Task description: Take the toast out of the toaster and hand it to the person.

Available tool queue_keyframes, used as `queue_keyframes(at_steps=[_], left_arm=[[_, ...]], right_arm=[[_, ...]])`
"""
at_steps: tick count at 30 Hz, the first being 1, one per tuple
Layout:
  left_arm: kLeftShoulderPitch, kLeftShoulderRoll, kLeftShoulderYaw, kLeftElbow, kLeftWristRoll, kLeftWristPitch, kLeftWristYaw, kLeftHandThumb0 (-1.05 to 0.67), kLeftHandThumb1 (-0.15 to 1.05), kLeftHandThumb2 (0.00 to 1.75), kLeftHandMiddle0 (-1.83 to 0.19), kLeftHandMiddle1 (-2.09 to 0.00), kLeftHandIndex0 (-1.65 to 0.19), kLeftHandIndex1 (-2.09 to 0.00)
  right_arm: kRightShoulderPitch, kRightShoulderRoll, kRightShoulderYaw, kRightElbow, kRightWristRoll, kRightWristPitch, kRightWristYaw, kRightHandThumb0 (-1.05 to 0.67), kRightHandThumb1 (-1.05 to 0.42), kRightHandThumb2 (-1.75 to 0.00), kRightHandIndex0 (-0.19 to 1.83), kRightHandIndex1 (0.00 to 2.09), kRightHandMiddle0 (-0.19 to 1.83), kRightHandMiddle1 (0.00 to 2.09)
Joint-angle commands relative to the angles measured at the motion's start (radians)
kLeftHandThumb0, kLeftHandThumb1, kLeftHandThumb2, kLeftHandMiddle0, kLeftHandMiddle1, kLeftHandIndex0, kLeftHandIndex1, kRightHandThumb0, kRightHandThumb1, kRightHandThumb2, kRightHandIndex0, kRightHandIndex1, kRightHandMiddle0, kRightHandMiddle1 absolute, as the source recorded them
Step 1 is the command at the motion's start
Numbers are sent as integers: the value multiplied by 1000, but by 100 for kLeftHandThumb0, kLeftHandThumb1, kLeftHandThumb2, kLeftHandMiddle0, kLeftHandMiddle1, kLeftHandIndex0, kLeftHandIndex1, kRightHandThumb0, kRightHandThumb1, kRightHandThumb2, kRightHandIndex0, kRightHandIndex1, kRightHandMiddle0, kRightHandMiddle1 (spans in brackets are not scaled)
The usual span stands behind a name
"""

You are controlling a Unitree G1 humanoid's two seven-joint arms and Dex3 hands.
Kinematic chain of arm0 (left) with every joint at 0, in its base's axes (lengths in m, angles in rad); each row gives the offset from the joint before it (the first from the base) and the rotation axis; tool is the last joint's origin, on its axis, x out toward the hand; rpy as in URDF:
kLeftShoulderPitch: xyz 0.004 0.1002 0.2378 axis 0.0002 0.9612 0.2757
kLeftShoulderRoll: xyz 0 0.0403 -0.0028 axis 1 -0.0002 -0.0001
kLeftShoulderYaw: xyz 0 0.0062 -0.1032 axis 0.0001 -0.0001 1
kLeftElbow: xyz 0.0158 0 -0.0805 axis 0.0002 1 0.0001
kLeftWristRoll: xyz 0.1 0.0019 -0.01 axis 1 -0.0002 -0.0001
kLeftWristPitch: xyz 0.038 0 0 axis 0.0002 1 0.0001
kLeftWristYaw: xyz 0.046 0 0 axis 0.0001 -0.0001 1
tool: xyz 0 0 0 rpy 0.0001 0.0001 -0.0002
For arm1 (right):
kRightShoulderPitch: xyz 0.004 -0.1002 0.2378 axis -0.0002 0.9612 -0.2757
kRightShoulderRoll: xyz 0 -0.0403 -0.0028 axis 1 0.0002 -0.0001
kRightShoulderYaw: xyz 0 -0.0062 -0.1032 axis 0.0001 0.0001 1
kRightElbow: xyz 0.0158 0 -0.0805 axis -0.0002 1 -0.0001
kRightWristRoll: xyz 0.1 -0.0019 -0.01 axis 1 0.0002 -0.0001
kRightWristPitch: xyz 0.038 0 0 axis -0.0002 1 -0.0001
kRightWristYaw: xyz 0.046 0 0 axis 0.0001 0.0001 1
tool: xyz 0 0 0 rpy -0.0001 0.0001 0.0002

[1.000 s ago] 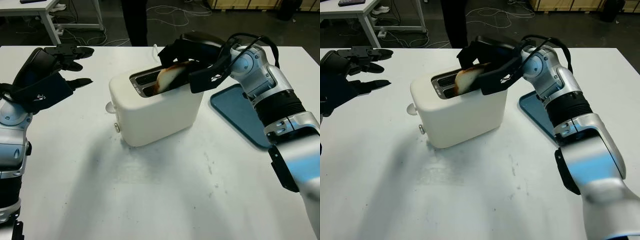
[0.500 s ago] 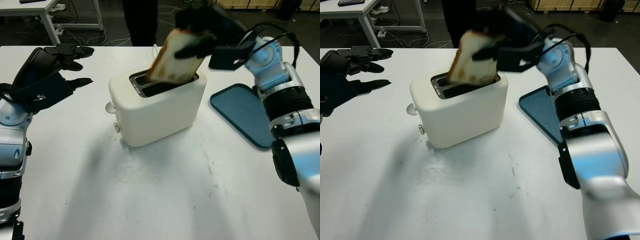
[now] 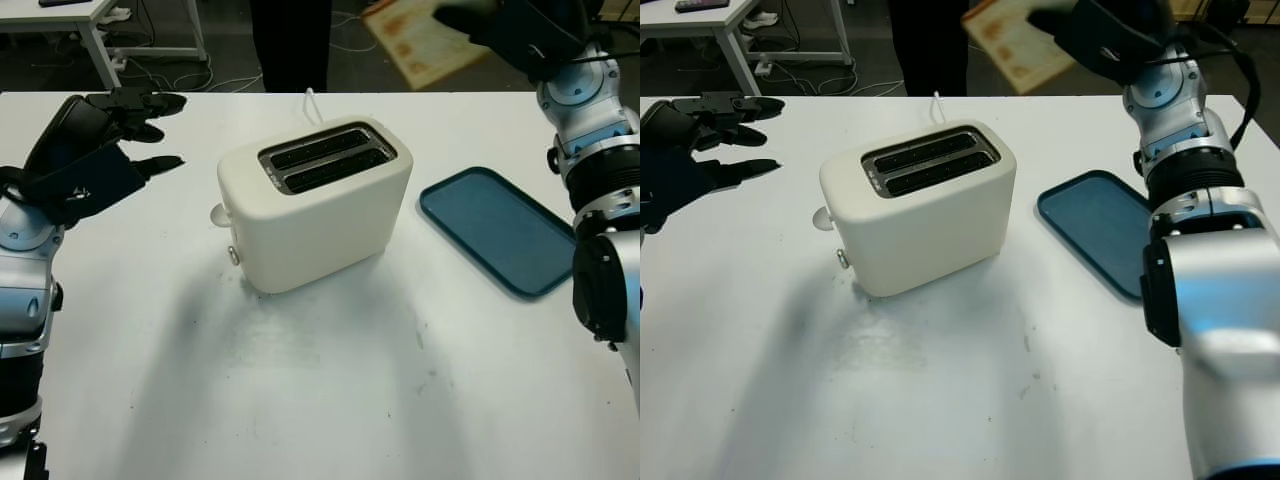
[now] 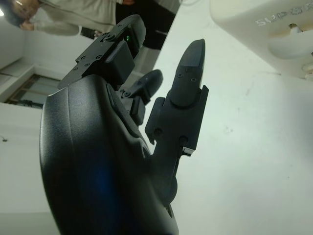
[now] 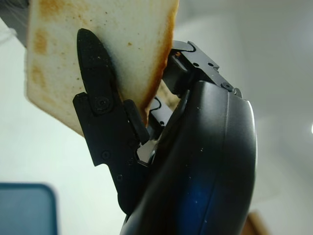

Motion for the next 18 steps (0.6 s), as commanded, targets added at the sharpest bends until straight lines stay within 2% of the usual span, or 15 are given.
queue_keyframes(at_steps=[1,2,3,5,11,18], left_arm=[[6,2,3,-4,7,-5,7,-27,92,3,-37,-72,-62,-2],[6,2,3,-3,7,-7,7,-27,92,3,-38,-71,-62,-2],[6,2,2,-2,7,-7,6,-28,92,3,-38,-71,-62,-2],[6,-1,4,-4,0,0,3,-26,92,3,-38,-71,-62,-2],[6,6,-1,0,9,-8,2,-27,91,4,-38,-71,-62,-2],[5,-5,2,10,-6,-5,1,-26,92,3,-38,-70,-61,-2]], right_arm=[[18,23,-31,19,42,38,-1,-33,-92,-27,85,175,65,171],[27,30,-36,25,45,57,-13,-31,-92,-27,80,175,61,173],[33,39,-45,30,53,81,-27,-30,-92,-26,69,159,59,168],[41,60,-66,37,73,125,-55,-29,-92,-25,63,169,55,171],[78,106,-153,56,167,190,-26,-21,-92,-31,77,174,44,174],[117,166,-265,76,278,234,-2,-19,-92,-33,68,175,33,175]])
